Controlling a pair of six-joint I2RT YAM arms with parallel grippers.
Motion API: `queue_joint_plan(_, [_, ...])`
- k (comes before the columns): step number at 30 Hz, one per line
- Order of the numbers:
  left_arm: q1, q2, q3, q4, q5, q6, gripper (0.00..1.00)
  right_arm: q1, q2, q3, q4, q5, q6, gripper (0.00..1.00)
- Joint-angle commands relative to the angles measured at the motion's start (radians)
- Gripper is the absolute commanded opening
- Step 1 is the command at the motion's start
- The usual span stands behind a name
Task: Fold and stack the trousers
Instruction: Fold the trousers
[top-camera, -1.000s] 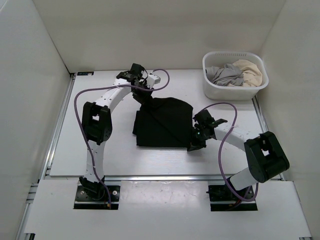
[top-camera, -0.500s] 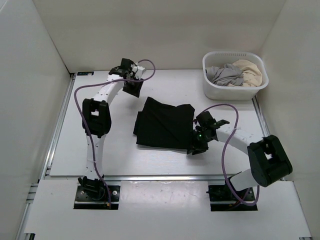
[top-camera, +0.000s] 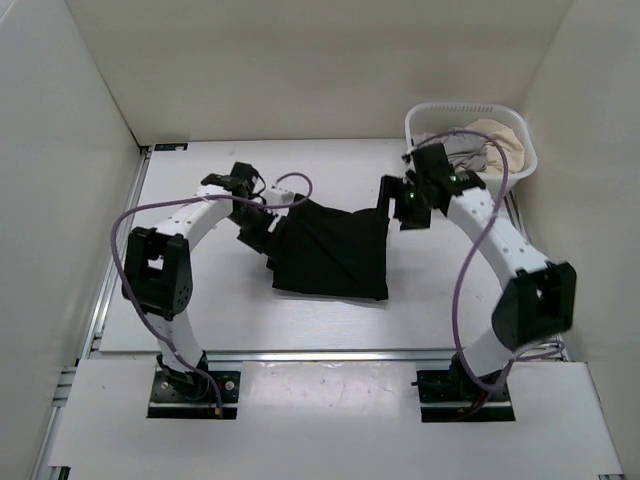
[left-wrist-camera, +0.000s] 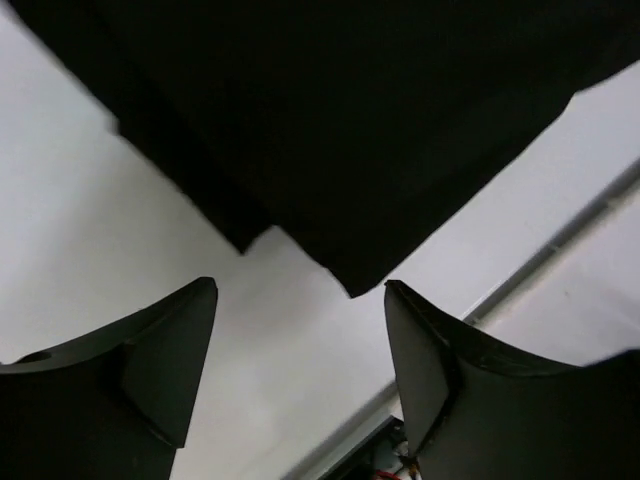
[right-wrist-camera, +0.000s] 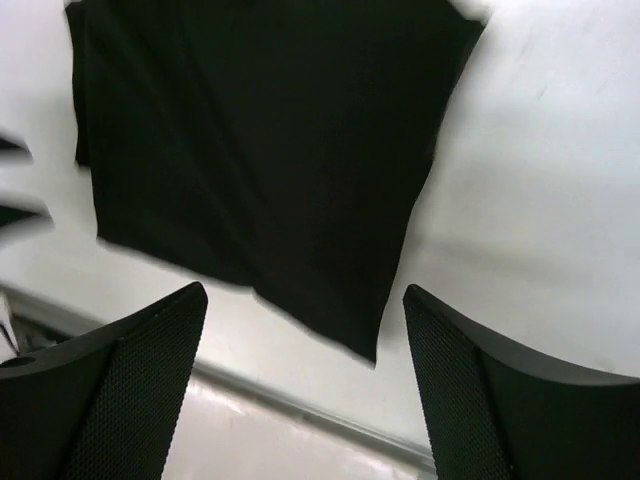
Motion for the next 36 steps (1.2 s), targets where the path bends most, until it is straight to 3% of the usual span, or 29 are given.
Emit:
queue_joint_plan(1, [-0.020,0.004,-0.069,0.020,0.075,-0.008,0.80,-0.041,0.208,0.154,-0.026,0.052,-0.042,0.85])
queue_joint_plan(7, [-0.043,0.061,-0.069,0.079,0.023,-0.038,0.83,-0.084,0.422,0.236,0.040,0.020,-0.008,0.88])
queue_joint_plan(11, [-0.052,0.090,-0.113,0.090,0.065,-0.038,0.74,-0.084,0.474,0.236,0.119,0.002,0.028,0.88])
queue_joint_plan(13, [-0.061,0.111,-0.113,0.090,0.091,-0.029,0.58,-0.084,0.488,0.249,0.147,0.014,0.057,0.88])
queue_joint_plan(15, [-0.072,0.140,-0.113,0.090,0.114,-0.020,0.42,-0.095,0.528,0.275,0.147,0.015,0.093,0.76])
queue_joint_plan(16, [-0.072,0.151,-0.113,0.090,0.135,-0.020,0.26,-0.095,0.548,0.313,0.137,0.003,0.103,0.69])
queue_joint_plan(17, [-0.072,0.160,-0.113,0.090,0.135,-0.020,0.17,-0.104,0.582,0.327,0.121,-0.006,0.113,0.48])
queue_joint_plan(21, [-0.072,0.147,-0.124,0.081,0.108,-0.008,0.14,-0.104,0.593,0.326,0.121,0.003,0.126,0.12])
queue_joint_plan(24, [-0.063,0.113,-0.150,0.070,0.072,0.015,0.14,-0.127,0.593,0.326,0.146,-0.009,0.163,0.00])
queue_joint_plan(30, [-0.072,0.055,-0.190,0.050,0.026,0.037,0.14,-0.136,0.580,0.349,0.178,0.046,0.189,0.00])
queue_joint_plan(31, [-0.072,0.055,-0.190,0.050,0.026,0.037,0.17,-0.136,0.590,0.364,0.167,0.022,0.176,0.16])
queue_joint_plan(32, [-0.072,0.055,-0.190,0.050,0.026,0.037,0.36,-0.136,0.599,0.390,0.167,-0.007,0.162,0.28])
queue_joint_plan(33, [-0.072,0.055,-0.190,0.050,0.026,0.037,0.43,-0.136,0.599,0.390,0.152,-0.024,0.148,0.39])
queue_joint_plan(34, [-0.072,0.055,-0.176,0.050,0.026,0.037,0.47,-0.136,0.599,0.390,0.143,-0.025,0.134,0.58])
queue_joint_plan(36, [-0.072,0.055,-0.160,0.041,0.036,0.024,0.53,-0.136,0.562,0.369,0.133,-0.025,0.099,0.72])
